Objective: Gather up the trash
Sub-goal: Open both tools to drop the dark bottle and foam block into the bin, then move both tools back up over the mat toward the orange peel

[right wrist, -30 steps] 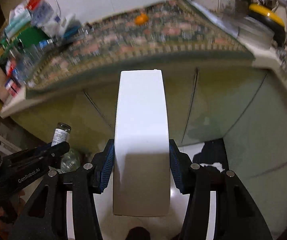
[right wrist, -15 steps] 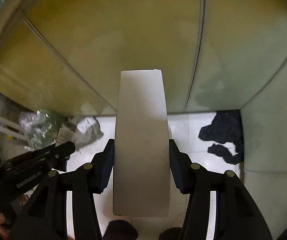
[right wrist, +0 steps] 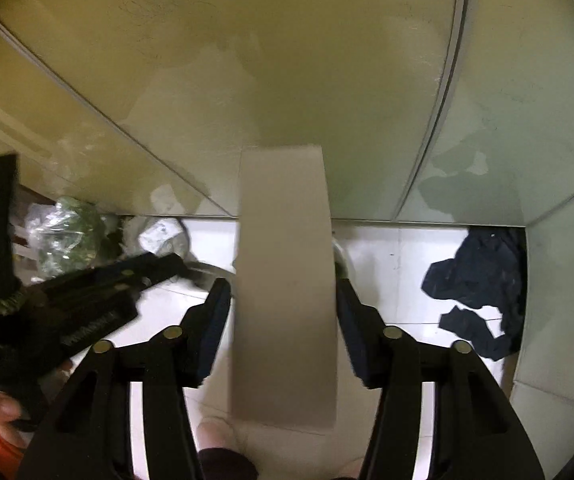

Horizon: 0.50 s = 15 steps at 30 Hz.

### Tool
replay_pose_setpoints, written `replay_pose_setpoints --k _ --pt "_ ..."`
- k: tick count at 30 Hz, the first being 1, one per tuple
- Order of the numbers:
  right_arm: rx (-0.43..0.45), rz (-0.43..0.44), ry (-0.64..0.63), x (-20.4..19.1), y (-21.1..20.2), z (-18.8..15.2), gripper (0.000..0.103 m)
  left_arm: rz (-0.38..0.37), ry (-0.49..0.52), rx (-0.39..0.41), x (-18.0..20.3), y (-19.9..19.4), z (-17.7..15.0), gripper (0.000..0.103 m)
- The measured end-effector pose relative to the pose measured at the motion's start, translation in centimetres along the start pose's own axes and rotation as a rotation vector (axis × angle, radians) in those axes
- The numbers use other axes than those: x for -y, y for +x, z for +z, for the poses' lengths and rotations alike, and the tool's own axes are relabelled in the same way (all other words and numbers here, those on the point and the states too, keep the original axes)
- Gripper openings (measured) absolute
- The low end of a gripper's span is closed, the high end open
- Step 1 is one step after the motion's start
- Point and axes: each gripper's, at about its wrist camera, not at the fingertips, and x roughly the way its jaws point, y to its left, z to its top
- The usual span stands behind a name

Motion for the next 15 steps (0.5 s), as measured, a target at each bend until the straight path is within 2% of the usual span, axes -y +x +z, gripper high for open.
replay_pose_setpoints --k 4,7,10,15 --pt "-0.062 -0.02 -0.002 0.4 0.9 0.1 0.059 0.017 0.006 -0.009 -0.1 -0.9 0.1 0.047" --pt "-0.08 -0.017 0.003 0.5 -0.1 0.3 0.059 0.036 0.041 -0.012 0.6 -3.2 0.1 0.047" --pt "-0.069 -0.034 -0.006 0.0 -2.4 0.9 0.059 0.038 0.073 -0.005 1.5 -6.0 0.2 0.047" --pt "-0.016 -0.035 -0.007 -1.9 -9.0 2.5 0.059 0.015 0.094 0.043 3.4 -14.0 1.3 0.047"
